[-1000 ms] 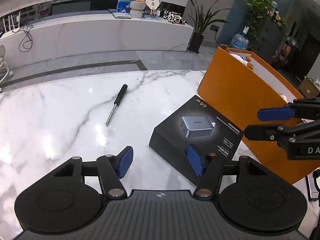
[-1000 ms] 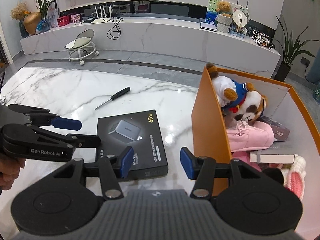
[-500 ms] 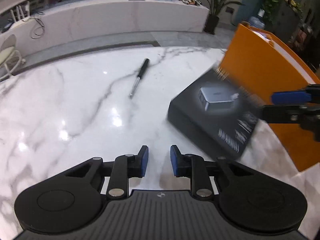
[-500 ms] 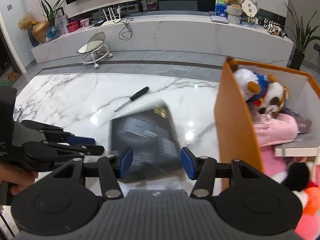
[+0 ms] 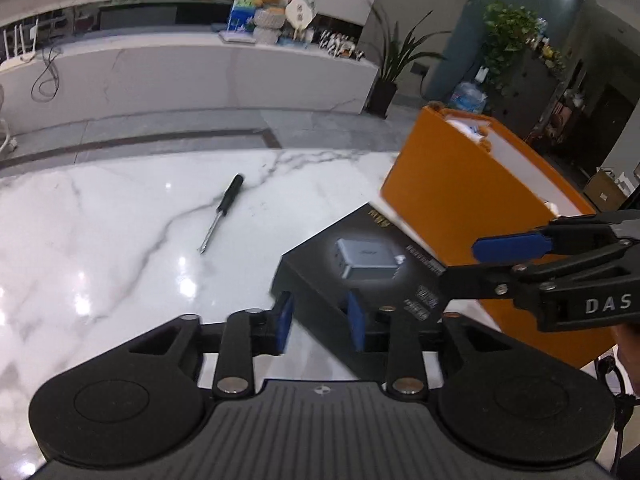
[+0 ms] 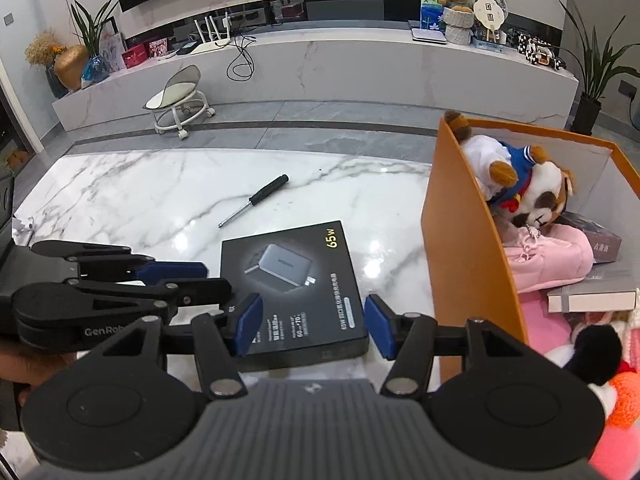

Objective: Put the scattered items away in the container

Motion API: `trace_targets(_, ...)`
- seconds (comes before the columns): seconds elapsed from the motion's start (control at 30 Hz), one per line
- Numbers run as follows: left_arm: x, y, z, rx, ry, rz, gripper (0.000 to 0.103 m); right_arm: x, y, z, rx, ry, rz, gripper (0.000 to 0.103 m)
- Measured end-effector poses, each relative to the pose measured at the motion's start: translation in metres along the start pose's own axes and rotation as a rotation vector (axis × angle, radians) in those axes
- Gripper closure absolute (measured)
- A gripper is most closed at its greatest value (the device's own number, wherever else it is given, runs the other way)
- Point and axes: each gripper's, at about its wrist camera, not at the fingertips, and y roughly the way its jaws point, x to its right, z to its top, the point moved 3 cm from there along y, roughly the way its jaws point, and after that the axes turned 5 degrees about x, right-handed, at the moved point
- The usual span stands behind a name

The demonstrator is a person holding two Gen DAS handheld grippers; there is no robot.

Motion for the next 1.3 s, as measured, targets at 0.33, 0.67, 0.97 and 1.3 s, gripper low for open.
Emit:
trace_targets(0.33, -0.019, 0.007, -0.018, -0.095, 0.036, 0.139, 0.093, -0.004, 0.006, -0.002, -0.015, 0.023, 0.042, 0.039)
trace_targets(0.67, -0.005, -0.015, 0.021, 0.220, 0.172, 0.095, 0.020, 0.020, 0.020, -0.008, -0.026, 0.292, 0.018, 0.028)
trace_targets(0.97, -0.064, 0.064, 0.030, -0.013, -0.206, -0.205, 0.036, 0.046, 0.043, -0.026, -0.039, 0.707, 0.063, 0.025)
trace_targets(1.3, -0.069, 0.056, -0.003, -0.092, -0.309, -0.276, 0.038, 0.037, 0.053, -0.032, -0.089, 0.653, 0.125, 0.038)
